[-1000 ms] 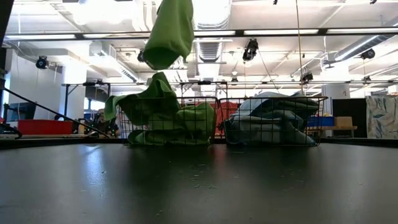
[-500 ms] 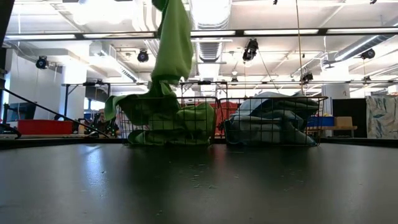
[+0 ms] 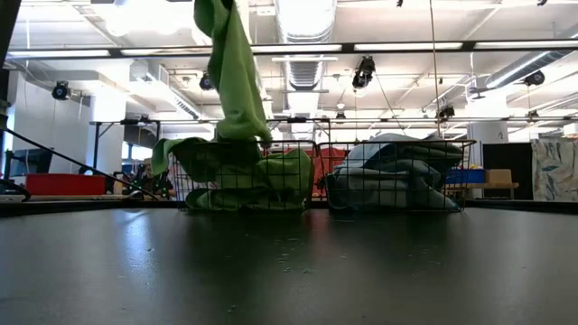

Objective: Sort microfiber towel by color & place in baskets
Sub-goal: Put the green microfiber cloth into the left wire basket

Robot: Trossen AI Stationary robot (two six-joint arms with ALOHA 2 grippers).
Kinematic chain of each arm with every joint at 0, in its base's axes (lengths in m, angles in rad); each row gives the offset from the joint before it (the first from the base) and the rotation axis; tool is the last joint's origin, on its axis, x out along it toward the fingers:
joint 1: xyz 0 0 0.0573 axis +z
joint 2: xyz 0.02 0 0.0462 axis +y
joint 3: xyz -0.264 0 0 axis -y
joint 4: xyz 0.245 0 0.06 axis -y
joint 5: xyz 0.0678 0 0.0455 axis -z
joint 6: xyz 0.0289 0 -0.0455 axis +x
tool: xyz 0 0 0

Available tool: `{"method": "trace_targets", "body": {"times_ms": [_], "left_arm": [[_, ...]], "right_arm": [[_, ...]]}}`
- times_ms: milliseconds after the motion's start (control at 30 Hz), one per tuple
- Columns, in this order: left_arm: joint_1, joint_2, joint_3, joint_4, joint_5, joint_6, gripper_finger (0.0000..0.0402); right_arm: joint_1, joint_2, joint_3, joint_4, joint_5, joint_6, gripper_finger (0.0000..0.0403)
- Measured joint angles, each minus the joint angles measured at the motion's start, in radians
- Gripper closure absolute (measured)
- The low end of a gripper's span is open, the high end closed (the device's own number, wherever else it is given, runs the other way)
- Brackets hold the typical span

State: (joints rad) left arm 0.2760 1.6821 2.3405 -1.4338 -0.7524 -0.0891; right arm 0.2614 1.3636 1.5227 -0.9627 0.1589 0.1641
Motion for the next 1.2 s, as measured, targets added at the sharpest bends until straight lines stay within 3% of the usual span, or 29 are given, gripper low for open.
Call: {"method": "trace_targets", "body": {"times_ms": [167,800,1000,1200], "left_arm": [[0.012,0.011,-0.001,-0.043,0.113,-0.013,0.0201],[0.133,0.324,-0.007,-0.103,0.149,0.041,0.0201],[0.133,0.327,-0.004,-0.113,0.153,0.050,0.0201],[0.119,0.237,0.016,-0.100,0.177,0.026,0.0201]], "right_arm": [[0.000,0.000,0.000,-0.001,0.000,0.000,0.0307],[0.000,0.000,0.000,-0.031,0.000,0.001,0.0307],[0.000,0.000,-0.001,-0.034,0.000,0.020,0.0307],[0.000,0.000,-0.001,-0.034,0.000,0.012,0.0307]]}}
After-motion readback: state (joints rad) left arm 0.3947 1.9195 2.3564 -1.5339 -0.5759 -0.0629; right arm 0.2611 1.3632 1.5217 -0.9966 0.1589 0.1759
